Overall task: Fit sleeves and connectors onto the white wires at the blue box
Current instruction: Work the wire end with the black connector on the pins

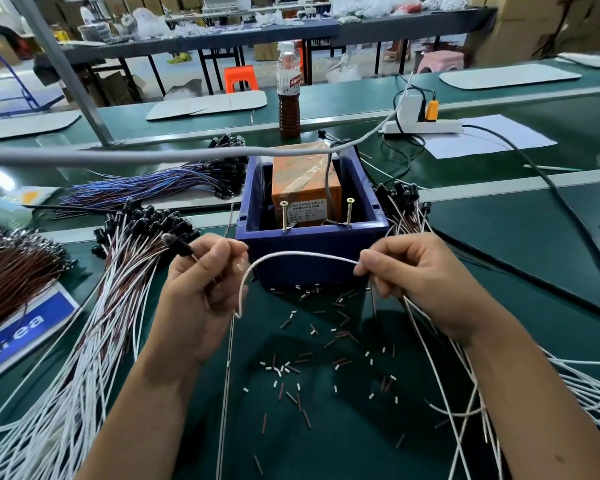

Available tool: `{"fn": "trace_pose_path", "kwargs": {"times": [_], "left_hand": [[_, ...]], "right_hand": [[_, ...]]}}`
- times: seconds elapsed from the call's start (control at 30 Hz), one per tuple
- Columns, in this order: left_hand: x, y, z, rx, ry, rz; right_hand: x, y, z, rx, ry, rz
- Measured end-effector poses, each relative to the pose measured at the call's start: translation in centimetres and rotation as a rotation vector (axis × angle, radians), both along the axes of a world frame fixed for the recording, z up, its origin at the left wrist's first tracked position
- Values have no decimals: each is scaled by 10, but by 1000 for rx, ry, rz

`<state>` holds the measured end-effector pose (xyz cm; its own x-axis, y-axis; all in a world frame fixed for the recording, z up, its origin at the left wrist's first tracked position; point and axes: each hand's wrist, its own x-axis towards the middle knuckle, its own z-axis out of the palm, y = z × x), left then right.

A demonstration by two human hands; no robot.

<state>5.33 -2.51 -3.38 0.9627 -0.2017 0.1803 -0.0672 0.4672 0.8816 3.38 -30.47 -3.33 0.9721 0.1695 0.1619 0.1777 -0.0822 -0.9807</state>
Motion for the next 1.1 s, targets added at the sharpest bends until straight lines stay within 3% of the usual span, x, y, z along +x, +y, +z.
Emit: {"fn": "trace_pose_path", "kwargs": {"times": [0.1,0.2,0.33,0.43,0.53,0.73,0.97,1.1], "left_hand": [[-1,4,4,-145,-31,-134],[-1,5,5,-147,-44,-239],[-8,-2,4,43,-24,-480],[-14,-13,5,255,-8,-610],[-15,-23,1,410,16,-632],[-10,-21,-4,487,30,-619],[-8,-8,0,329,-3,-621],[-9,-12,0,336,20,-649]], "right_hand": [[1,-7,-2,97,20,85],[0,-5,-2,30,16,170],[-2,5,-1,-154,49,307],[-2,8,-1,-138,45,280],[-2,12,-2,-84,1,208],[-3,21,-4,-118,14,188],[0,-2,-2,-40,132,-20],[-3,4,1,-18,107,57]]}}
